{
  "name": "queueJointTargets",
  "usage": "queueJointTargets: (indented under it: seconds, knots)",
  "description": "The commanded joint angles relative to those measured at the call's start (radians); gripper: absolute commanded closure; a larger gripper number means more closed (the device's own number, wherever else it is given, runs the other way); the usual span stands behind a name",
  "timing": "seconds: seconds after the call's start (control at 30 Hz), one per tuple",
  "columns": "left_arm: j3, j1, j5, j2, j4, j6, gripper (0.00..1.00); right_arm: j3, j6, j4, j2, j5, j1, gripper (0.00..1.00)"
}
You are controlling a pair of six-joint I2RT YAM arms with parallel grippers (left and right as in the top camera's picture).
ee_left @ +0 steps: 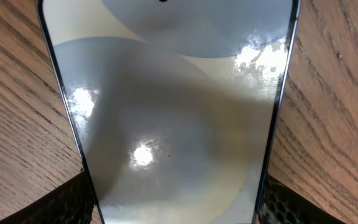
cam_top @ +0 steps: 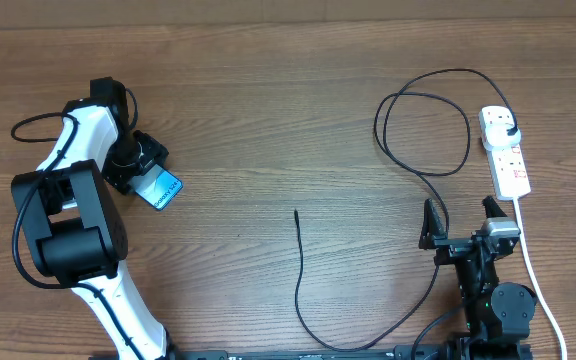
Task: Plug charger to phone and switch on socket
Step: 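Close the left gripper on the phone's sides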
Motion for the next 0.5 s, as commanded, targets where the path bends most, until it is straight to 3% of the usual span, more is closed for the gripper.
queueJointTargets:
  seconds: [0.0, 0.47]
  knots:
    - [0.005, 0.011, -0.040, 0.027, -0.011, -0.006, 0.28, -0.011, -0.002, 0.004, -0.007, 0.008, 0.006, 0.00]
    - [0.005, 0.011, -0.040, 0.027, -0.011, -0.005, 0.33, -0.011, -0.002, 0.004, -0.007, 0.008, 0.006, 0.00]
